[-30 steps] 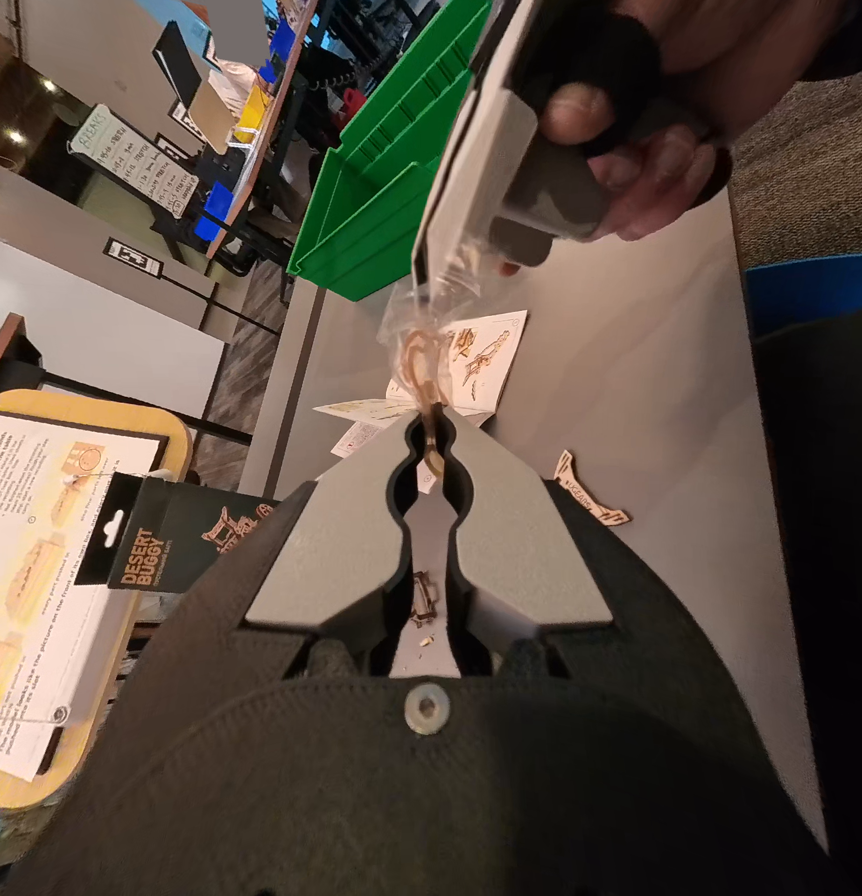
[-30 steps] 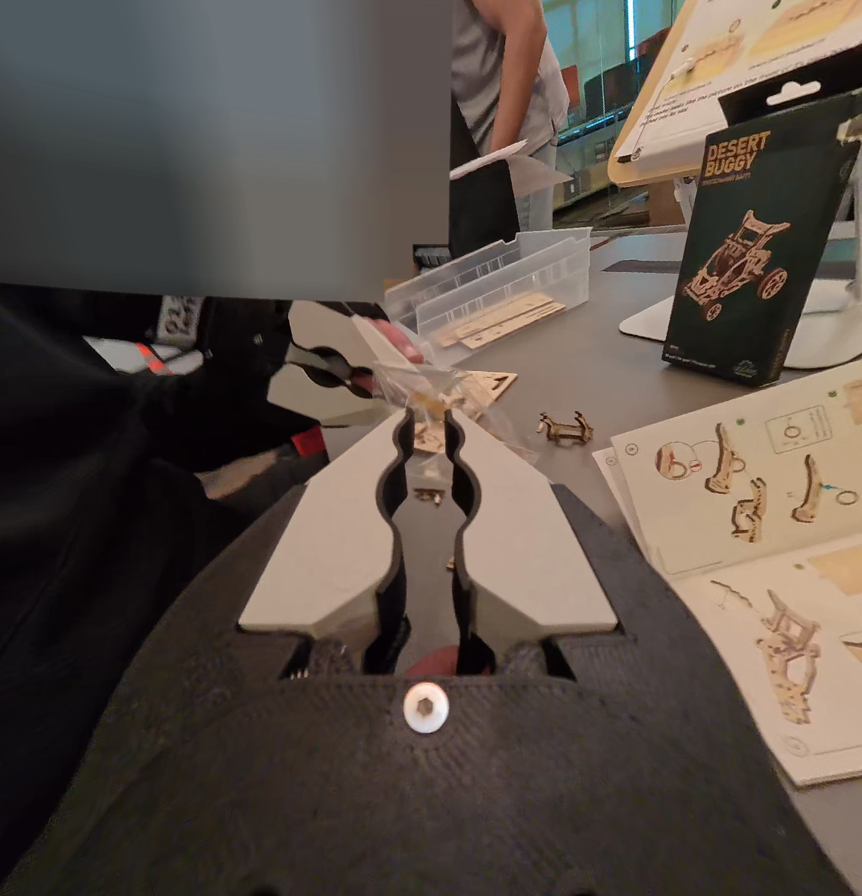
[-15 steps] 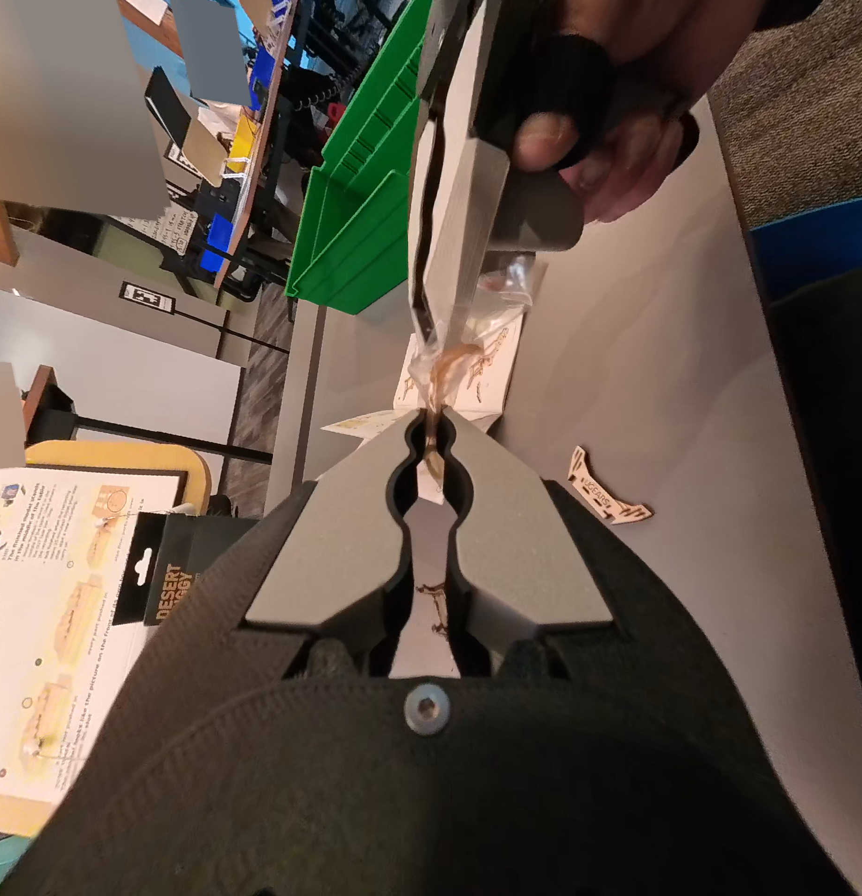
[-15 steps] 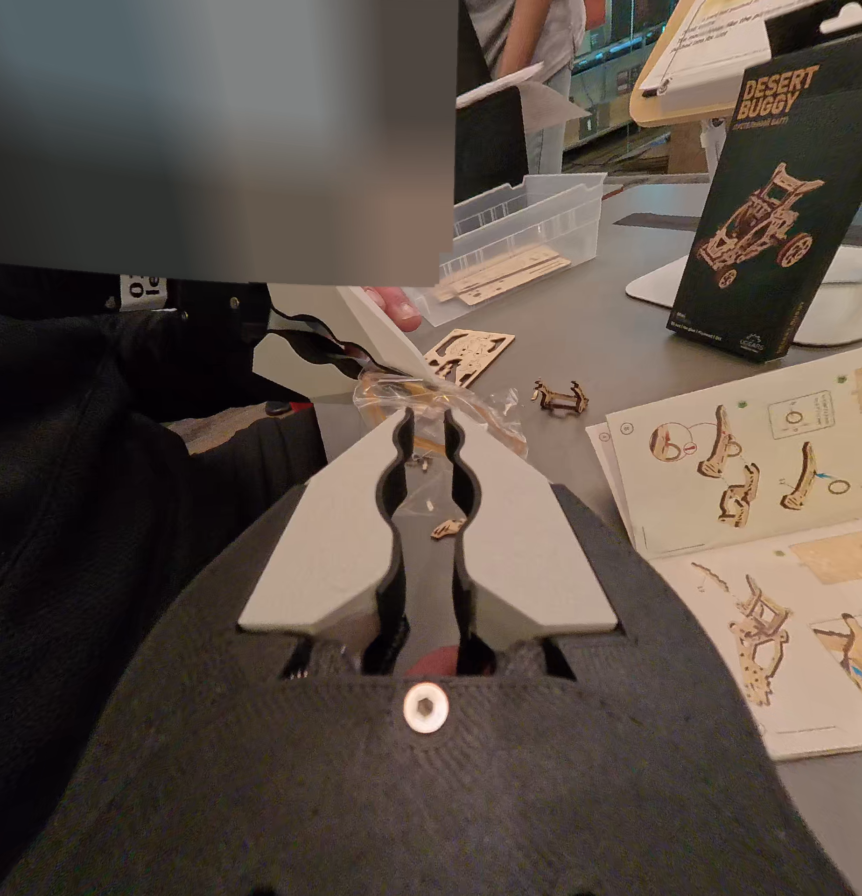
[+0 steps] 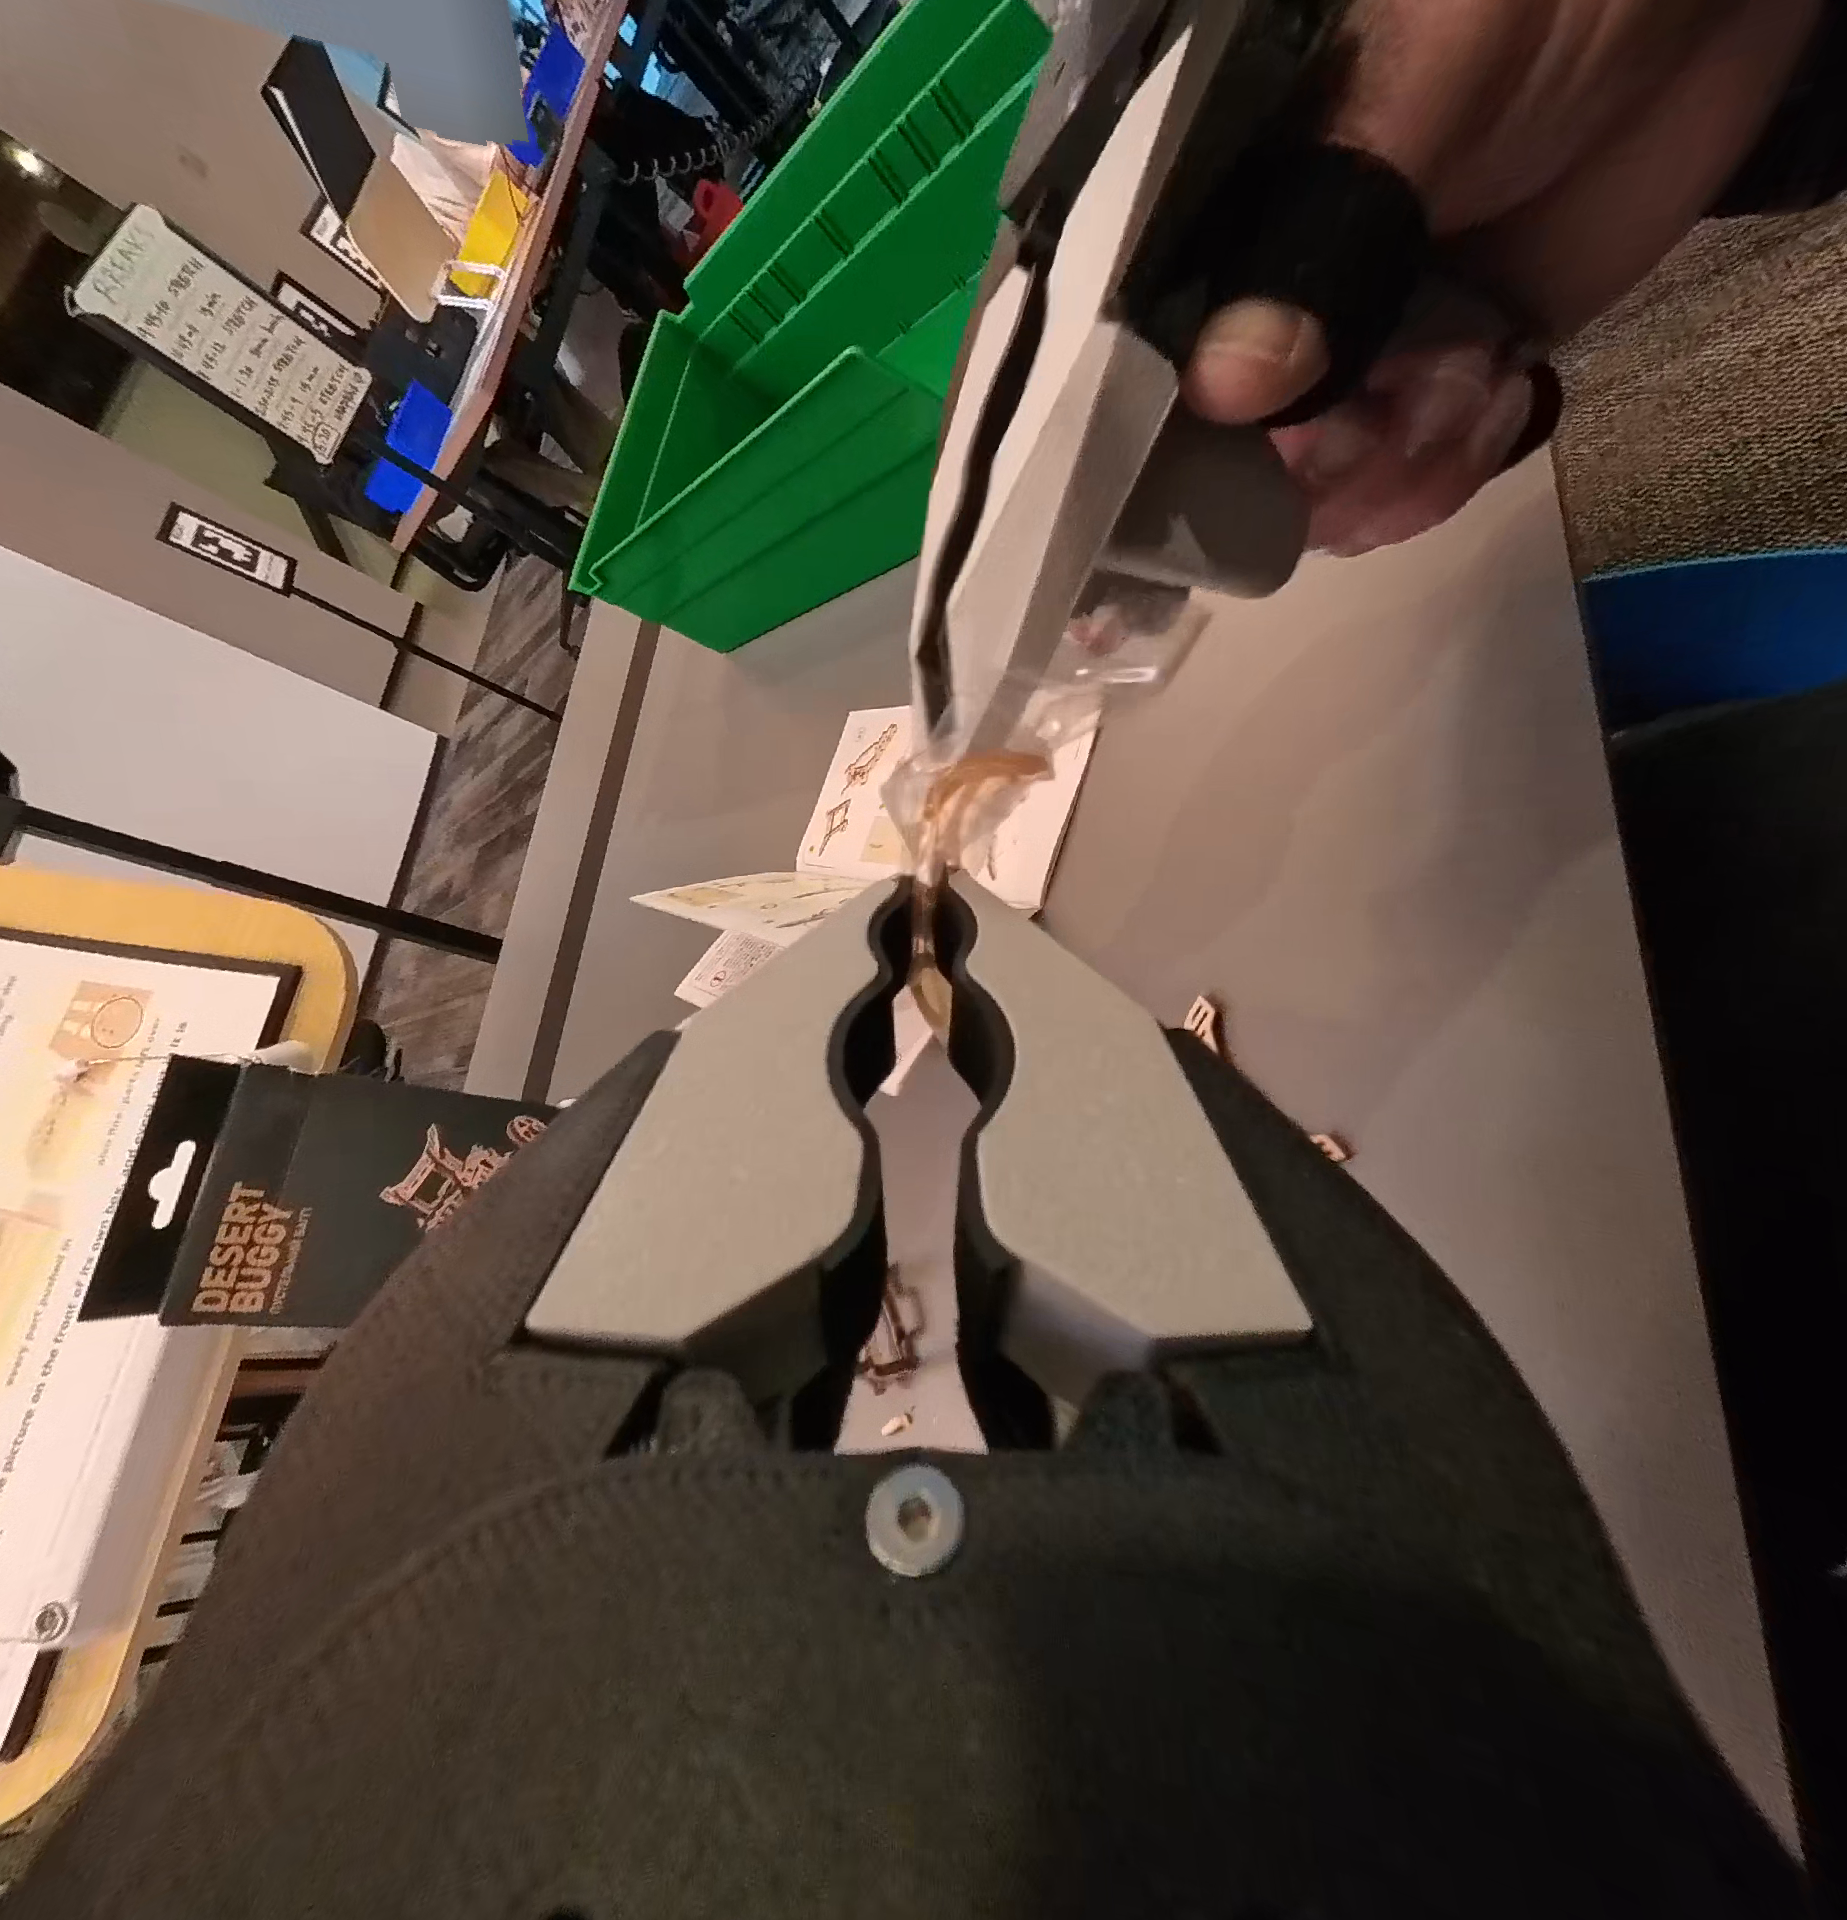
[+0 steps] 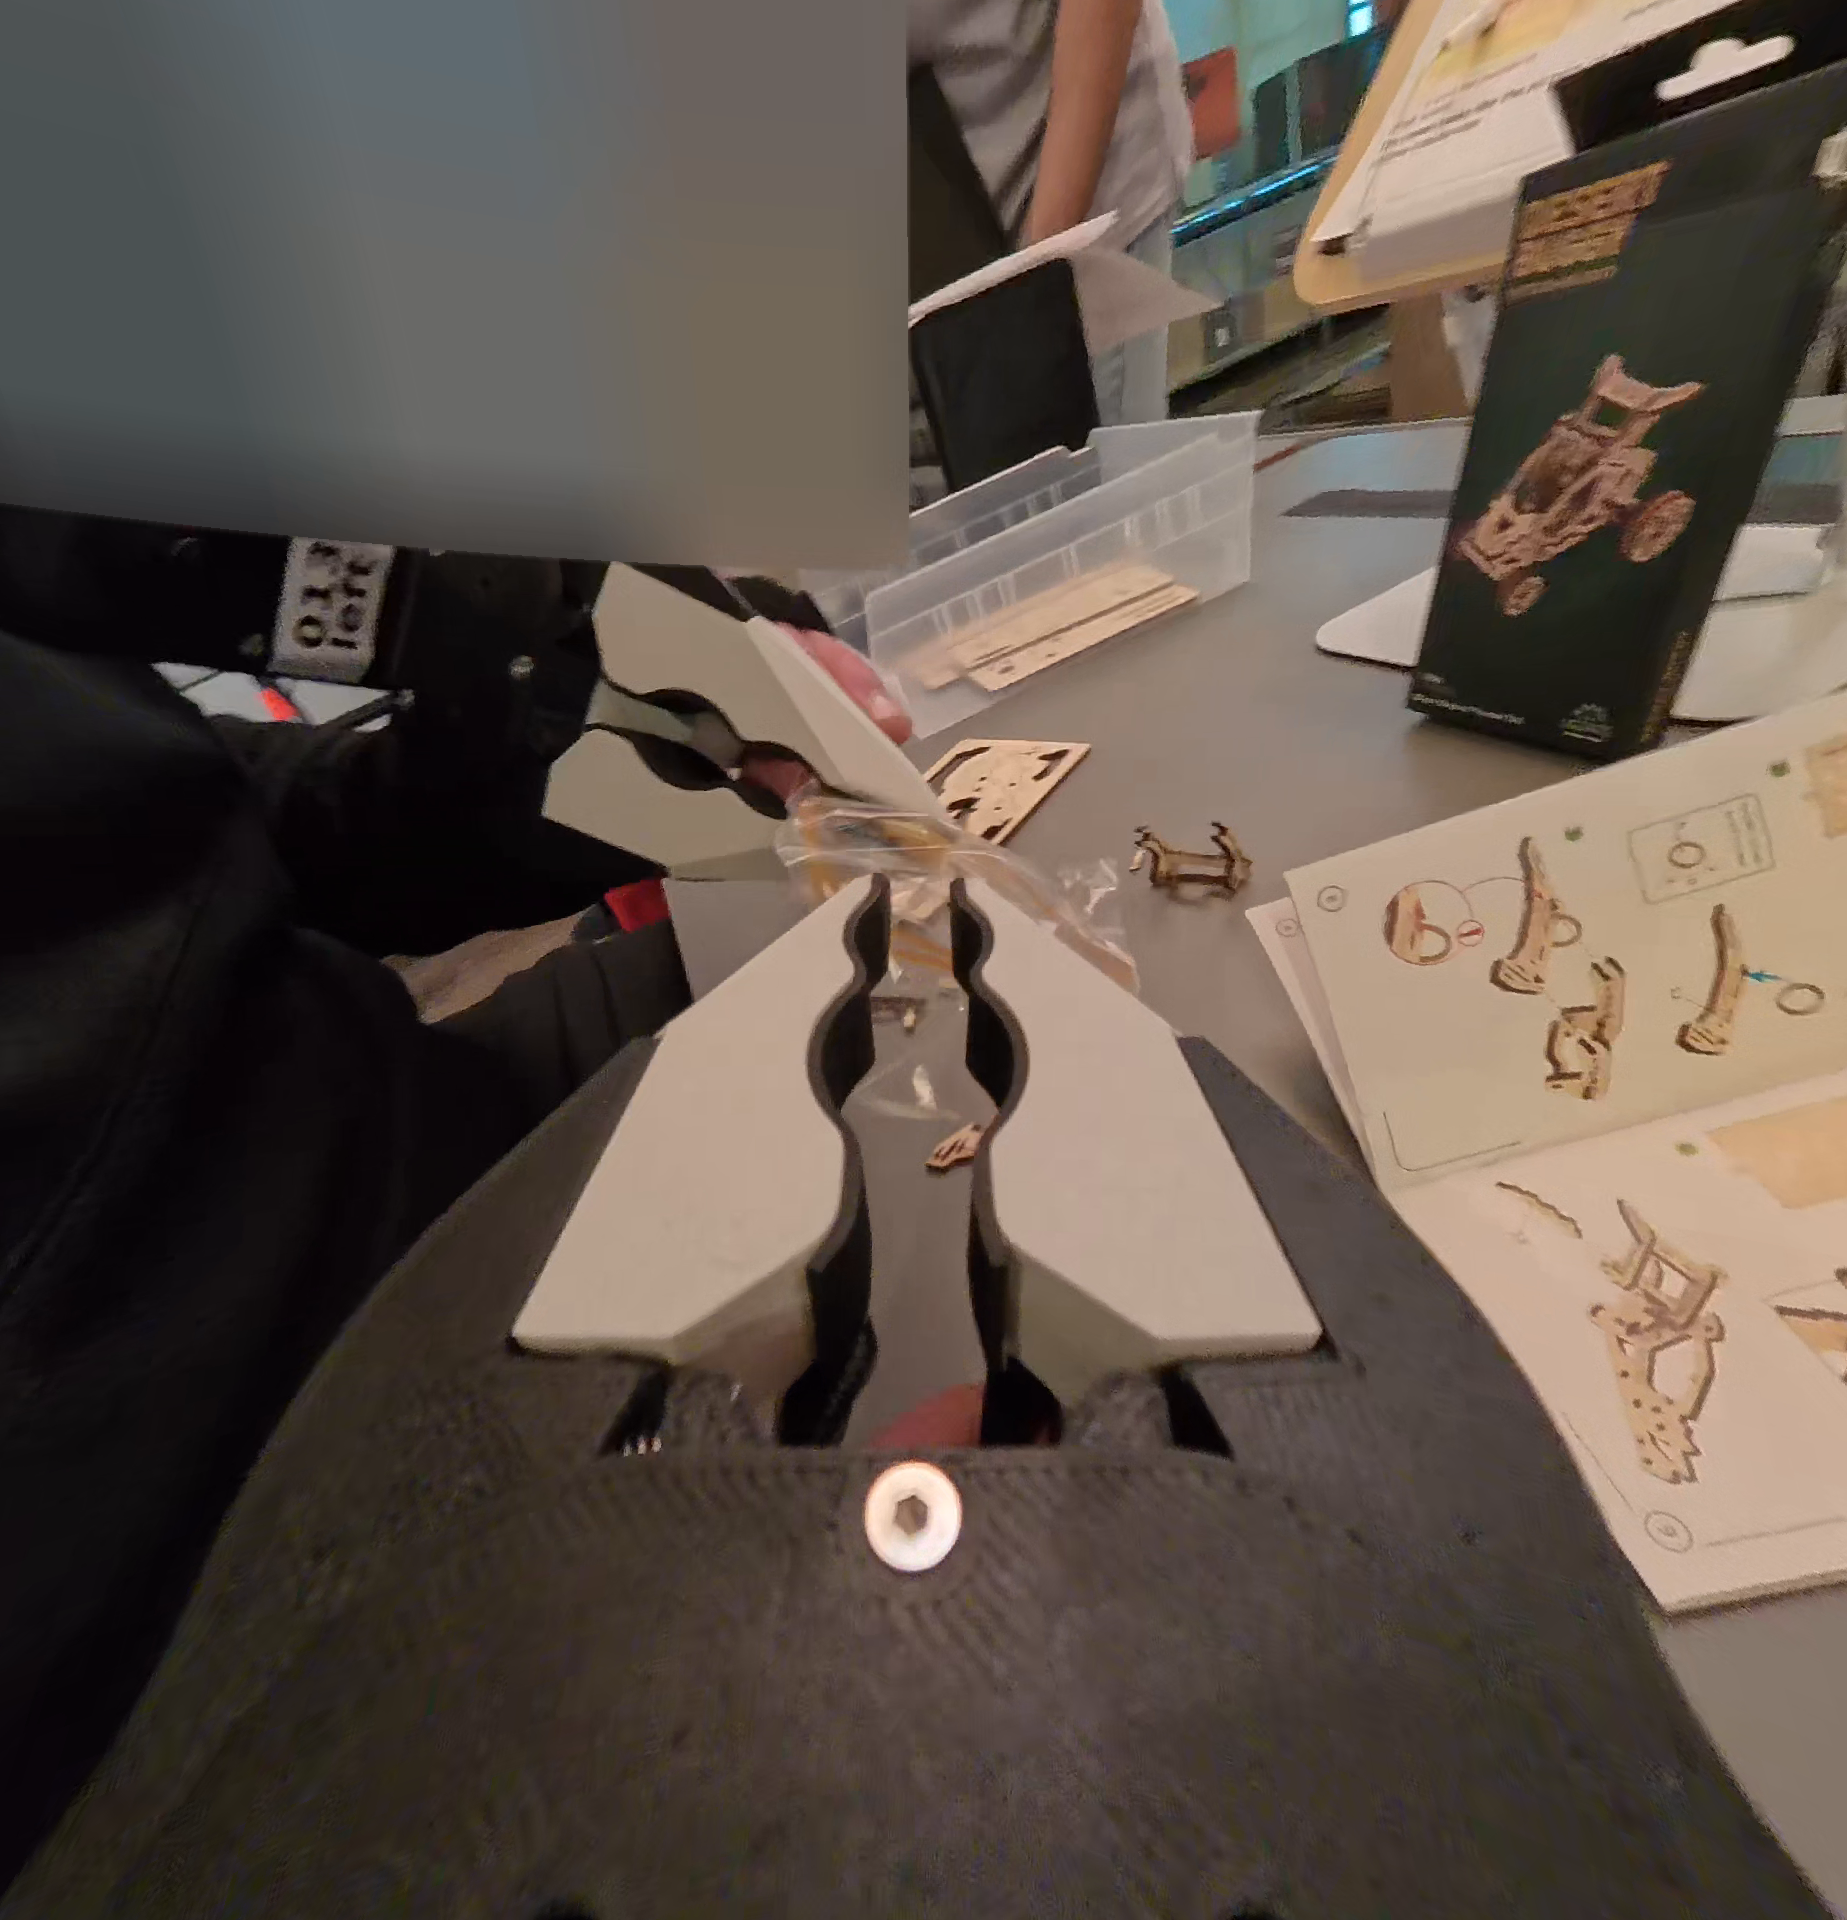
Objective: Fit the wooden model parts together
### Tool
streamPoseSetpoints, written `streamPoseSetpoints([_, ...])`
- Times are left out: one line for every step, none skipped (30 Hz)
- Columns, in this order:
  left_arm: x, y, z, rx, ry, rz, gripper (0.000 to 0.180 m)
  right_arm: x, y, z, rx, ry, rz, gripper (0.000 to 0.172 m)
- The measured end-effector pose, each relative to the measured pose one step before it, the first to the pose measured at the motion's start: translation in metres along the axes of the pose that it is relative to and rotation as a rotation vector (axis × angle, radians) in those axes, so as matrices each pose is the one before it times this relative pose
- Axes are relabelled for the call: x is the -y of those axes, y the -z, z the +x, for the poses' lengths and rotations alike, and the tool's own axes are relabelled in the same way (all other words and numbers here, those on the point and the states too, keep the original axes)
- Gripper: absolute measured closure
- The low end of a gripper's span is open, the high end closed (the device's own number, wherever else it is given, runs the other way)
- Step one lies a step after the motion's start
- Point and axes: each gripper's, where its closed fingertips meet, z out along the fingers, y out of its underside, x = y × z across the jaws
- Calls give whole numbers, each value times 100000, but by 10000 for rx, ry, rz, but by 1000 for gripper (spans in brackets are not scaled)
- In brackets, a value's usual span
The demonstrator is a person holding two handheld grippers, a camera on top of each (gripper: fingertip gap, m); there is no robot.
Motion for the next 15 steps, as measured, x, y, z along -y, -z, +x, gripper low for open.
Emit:
streamPoseSetpoints([14,-78,104,-9,-100,-8,180,91,-36,309,-208,-41,148,162])
streamPoseSetpoints([38,-52,77,18,-119,4,180,126,15,104,-54,-13,147,163])
streamPoseSetpoints([63,-25,121,-42,-49,17,180,-83,-23,-5,10,97,-39,163])
streamPoseSetpoints([39,-25,165,-77,-36,9,180,-203,-66,-30,6,178,-170,164])
streamPoseSetpoints([11,-18,85,-28,-52,1,180,-31,-33,-69,-5,254,-66,165])
streamPoseSetpoints([4,11,43,-40,-14,18,180,24,-49,-147,25,294,-48,167])
streamPoseSetpoints([-4,18,38,-57,-2,6,180,-88,-87,-67,-39,353,-148,167])
streamPoseSetpoints([-44,1,-15,-7,-61,-35,180,-171,-101,61,-122,405,-192,167])
streamPoseSetpoints([-51,-10,13,-9,-57,-24,180,-117,-82,2,-65,395,-152,167])
streamPoseSetpoints([14,-12,43,-38,11,31,180,-31,-42,-33,-32,399,-103,167])
streamPoseSetpoints([7,1,65,-65,39,24,180,-19,-13,16,-45,389,-105,167])
streamPoseSetpoints([-14,-19,93,-70,-6,8,180,-59,-40,-11,-18,361,-119,166])
streamPoseSetpoints([-26,-29,81,-52,-34,-1,180,-48,-40,-40,-10,341,-95,166])
streamPoseSetpoints([-15,-36,78,-59,8,5,180,-92,-58,-77,8,348,-110,167])
streamPoseSetpoints([-35,-46,112,-82,7,-11,180,-174,-73,-59,-1,342,-171,168])
